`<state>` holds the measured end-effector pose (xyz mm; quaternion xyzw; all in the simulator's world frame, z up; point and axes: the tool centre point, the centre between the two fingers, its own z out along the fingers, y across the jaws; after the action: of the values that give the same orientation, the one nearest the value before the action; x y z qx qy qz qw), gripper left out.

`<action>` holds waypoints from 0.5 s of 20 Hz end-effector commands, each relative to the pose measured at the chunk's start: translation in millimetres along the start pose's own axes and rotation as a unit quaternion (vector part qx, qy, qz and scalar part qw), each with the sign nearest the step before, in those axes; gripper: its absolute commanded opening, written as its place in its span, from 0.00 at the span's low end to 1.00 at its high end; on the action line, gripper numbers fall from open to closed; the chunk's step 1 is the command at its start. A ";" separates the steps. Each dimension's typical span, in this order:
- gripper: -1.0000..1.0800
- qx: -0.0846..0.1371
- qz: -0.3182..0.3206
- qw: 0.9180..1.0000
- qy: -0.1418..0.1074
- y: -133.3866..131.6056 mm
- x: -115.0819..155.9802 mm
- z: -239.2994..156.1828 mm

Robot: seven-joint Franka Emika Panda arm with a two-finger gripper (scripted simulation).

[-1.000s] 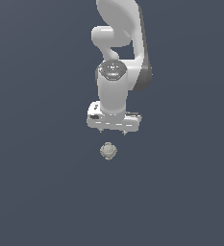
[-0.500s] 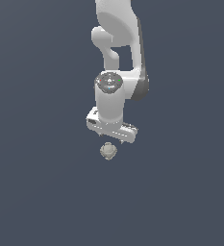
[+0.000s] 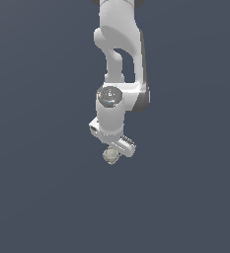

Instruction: Pick up the object and move it to a goal position.

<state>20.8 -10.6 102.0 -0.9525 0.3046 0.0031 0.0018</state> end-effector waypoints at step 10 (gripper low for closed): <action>0.96 -0.001 0.052 0.999 0.004 0.9 6.3 12.5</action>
<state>25.0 -14.6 89.8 -0.9360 0.3519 0.0004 0.0000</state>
